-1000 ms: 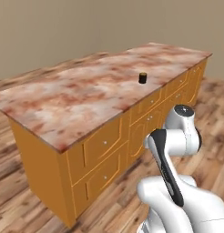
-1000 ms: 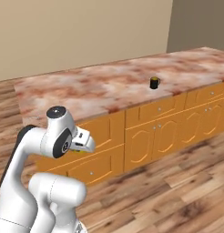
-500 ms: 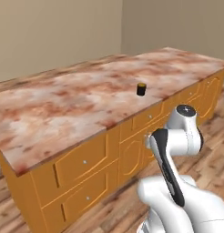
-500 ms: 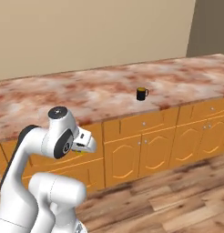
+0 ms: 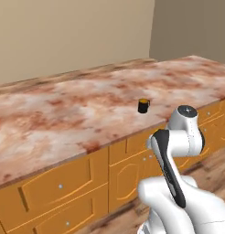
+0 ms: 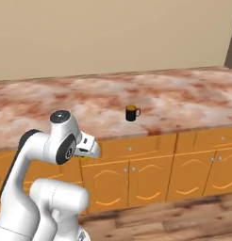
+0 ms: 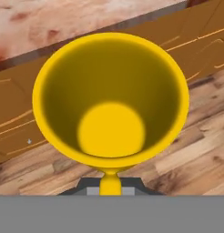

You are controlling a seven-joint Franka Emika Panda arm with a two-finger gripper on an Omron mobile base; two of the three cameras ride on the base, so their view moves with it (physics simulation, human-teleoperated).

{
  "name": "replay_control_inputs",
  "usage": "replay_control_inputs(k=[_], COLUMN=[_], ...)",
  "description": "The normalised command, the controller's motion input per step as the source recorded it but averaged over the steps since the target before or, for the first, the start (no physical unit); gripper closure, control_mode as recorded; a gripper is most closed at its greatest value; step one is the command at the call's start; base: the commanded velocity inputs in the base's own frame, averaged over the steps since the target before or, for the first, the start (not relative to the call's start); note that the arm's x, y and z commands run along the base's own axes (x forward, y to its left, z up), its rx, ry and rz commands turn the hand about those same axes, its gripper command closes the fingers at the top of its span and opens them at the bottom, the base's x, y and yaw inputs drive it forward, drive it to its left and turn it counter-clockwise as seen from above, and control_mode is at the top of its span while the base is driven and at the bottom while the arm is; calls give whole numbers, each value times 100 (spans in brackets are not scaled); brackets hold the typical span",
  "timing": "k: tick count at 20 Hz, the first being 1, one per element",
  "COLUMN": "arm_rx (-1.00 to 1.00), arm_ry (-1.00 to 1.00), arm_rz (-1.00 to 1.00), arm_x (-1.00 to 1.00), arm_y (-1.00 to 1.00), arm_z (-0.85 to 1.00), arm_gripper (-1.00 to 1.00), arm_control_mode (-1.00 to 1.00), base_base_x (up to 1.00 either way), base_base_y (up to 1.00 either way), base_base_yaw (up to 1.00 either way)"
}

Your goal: Clear the mugs and bowl far away from the sink.

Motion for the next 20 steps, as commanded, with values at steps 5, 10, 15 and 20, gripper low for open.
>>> replay_control_inputs(k=[5, 10, 15, 20], arm_rx=[0, 0, 0, 0], arm_ry=[0, 0, 0, 0], arm_rz=[0, 0, 0, 0], arm_x=[0, 0, 0, 0], arm_y=[0, 0, 0, 0], arm_z=[0, 0, 0, 0], arm_gripper=[100, 100, 100, 100], arm_control_mode=[100, 100, 100, 100], base_base_x=[84, 39, 28, 68], base_base_y=[-61, 3, 22, 33], base_base_yaw=[29, 4, 0, 4])
